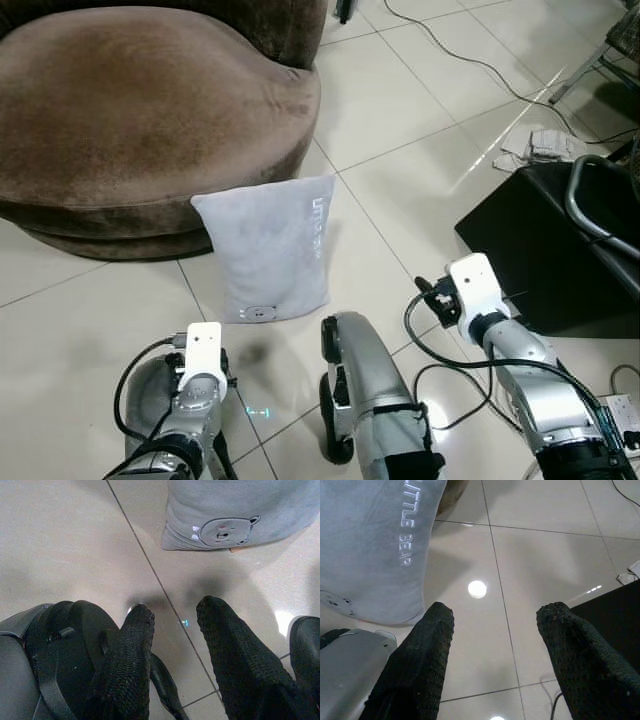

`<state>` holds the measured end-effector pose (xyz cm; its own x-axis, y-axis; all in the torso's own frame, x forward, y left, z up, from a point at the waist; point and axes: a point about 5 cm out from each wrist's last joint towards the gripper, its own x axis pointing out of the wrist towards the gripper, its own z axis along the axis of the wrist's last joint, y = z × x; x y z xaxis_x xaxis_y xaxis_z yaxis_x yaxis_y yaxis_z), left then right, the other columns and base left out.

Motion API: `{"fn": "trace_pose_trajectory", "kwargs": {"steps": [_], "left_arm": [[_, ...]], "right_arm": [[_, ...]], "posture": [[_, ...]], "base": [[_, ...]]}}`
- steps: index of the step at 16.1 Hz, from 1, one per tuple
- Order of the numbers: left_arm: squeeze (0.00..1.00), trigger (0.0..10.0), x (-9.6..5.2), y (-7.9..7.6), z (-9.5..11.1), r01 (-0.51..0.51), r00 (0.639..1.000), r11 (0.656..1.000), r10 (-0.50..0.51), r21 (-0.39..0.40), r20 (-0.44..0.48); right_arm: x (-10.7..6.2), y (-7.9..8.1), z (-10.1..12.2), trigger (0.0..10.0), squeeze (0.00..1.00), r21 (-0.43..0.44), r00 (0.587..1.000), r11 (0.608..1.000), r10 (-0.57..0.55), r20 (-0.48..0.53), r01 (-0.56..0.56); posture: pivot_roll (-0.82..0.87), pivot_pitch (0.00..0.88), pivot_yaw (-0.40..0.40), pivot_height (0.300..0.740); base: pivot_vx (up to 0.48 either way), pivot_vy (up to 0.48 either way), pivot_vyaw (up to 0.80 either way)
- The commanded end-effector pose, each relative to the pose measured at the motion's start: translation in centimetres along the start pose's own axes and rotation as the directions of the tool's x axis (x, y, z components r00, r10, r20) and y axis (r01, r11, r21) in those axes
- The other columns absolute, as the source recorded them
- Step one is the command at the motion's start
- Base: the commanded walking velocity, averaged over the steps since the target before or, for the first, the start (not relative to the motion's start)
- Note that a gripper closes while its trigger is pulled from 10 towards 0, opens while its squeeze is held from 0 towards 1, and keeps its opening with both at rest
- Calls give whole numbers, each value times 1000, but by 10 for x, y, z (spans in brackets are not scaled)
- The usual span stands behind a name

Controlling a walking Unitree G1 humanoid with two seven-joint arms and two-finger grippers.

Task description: Move the pillow to the sofa from floor

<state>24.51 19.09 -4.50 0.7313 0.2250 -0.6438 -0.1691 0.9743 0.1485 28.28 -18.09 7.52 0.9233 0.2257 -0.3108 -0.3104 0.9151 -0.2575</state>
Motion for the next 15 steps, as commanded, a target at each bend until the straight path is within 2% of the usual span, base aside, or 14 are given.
{"fn": "trace_pose_trajectory", "kwargs": {"steps": [1,8,15], "left_arm": [[0,10000,-7,-1,-30,0,995,1000,1,11,-101],[0,10000,-8,-2,-31,0,995,1000,1,7,-103],[0,10000,-7,-1,-31,-3,995,1000,5,15,-102]], "right_arm": [[-4,-4,-10,10000,0,-8,999,1000,-9,-44,9],[-7,-5,-19,10000,0,-7,997,1000,-9,-73,8],[-5,-1,-17,10000,0,-15,998,1000,12,-65,-13]], "posture": [[-190,318,-206,543],[-197,307,-212,543],[-183,277,-207,543]], "base": [[0,0,0],[0,0,0],[0,0,0]]}}
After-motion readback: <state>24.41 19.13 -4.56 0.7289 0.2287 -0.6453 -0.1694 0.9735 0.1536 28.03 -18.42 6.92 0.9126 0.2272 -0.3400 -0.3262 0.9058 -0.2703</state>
